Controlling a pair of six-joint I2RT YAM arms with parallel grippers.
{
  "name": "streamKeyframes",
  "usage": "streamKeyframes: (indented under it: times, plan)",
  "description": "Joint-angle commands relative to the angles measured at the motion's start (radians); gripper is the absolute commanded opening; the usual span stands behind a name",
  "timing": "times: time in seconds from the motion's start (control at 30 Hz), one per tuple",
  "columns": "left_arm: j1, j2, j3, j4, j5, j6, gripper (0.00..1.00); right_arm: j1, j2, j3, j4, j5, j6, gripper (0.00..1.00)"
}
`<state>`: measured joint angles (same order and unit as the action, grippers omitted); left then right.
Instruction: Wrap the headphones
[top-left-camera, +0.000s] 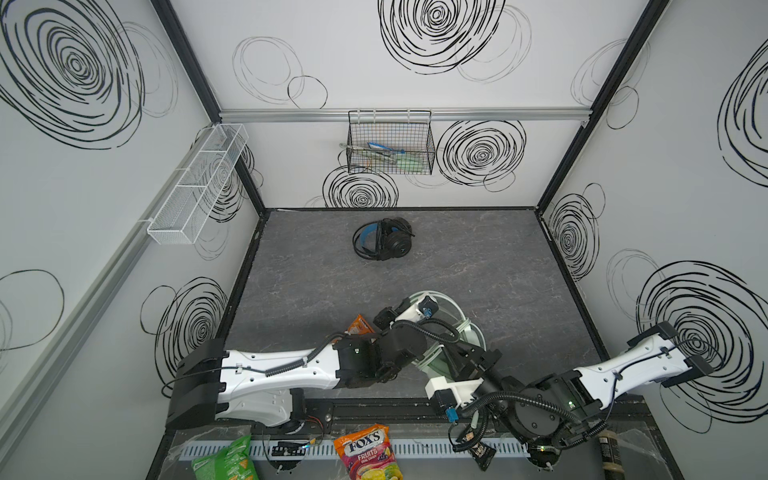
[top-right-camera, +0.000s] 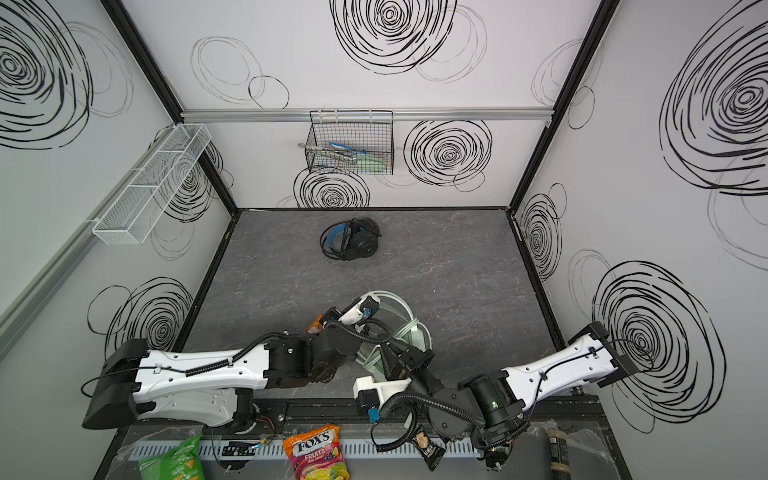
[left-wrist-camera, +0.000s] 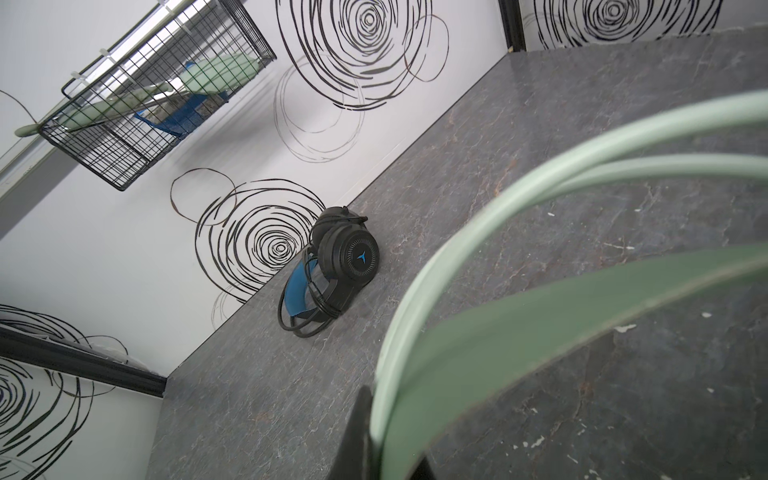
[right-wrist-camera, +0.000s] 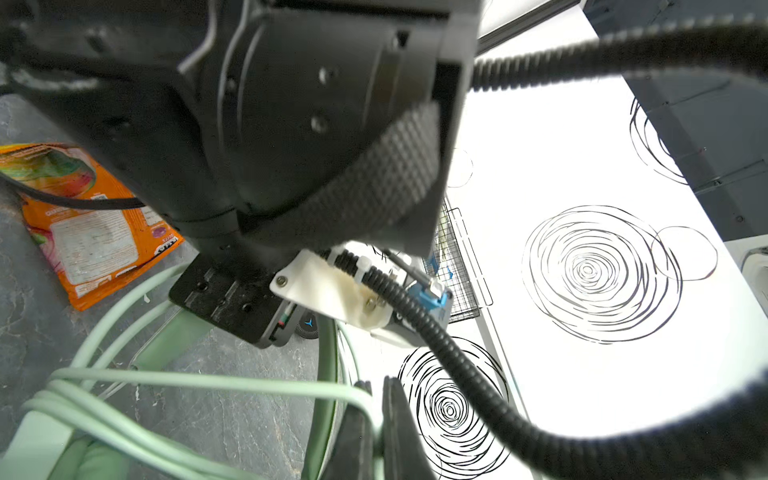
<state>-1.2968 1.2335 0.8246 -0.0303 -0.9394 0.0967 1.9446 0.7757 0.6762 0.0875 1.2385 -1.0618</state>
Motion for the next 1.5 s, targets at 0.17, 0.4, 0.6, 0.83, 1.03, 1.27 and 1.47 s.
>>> streamKeyframes:
  times: [0.17, 0.4, 0.6, 0.83, 1.03, 1.27, 1.47]
  plan:
    - [-0.01, 0.01, -0.027, -0.138, -0.052, 0.038, 0.0, -0.022, 0.032, 0.074, 0.141, 0.072, -0.063, 0.0]
    - [-0.029, 0.015, -0.009, -0.209, -0.089, 0.018, 0.0, -0.056, 0.029, 0.098, 0.156, 0.125, -0.179, 0.0]
    - [-0.057, 0.014, 0.005, -0.243, -0.114, 0.02, 0.0, -0.186, 0.042, 0.096, 0.182, 0.117, -0.287, 0.0]
    - [-0.05, -0.048, -0.005, -0.234, -0.084, 0.023, 0.0, -0.197, 0.022, 0.093, 0.194, 0.13, -0.345, 0.0]
    - [-0.034, -0.068, -0.005, -0.248, -0.076, 0.014, 0.0, -0.138, 0.043, 0.117, 0.206, 0.108, -0.311, 0.0]
    - [-0.025, -0.148, -0.013, -0.254, -0.056, 0.019, 0.0, -0.09, -0.075, 0.173, 0.13, 0.055, -0.146, 0.0]
    - [-0.046, -0.242, -0.028, -0.197, 0.031, 0.062, 0.0, -0.091, -0.136, 0.154, 0.132, 0.019, -0.051, 0.0]
